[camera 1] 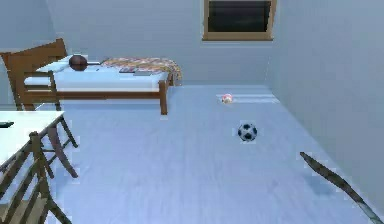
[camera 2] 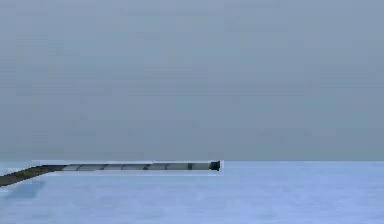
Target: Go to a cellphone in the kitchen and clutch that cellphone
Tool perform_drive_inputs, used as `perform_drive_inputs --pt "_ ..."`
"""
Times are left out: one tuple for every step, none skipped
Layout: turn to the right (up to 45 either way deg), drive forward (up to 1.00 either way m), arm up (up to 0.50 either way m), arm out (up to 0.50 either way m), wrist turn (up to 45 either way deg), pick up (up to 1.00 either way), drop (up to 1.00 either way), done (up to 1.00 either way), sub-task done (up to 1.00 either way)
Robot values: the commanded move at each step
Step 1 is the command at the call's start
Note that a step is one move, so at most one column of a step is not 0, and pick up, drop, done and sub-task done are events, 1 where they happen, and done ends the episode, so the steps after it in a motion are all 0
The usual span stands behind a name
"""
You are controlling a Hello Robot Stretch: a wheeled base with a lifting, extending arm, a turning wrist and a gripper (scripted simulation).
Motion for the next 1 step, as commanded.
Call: perform_drive_inputs --pt "45.0 0.00 0.00 0.00 0.0 0.00 0.00 0.00 0.00"
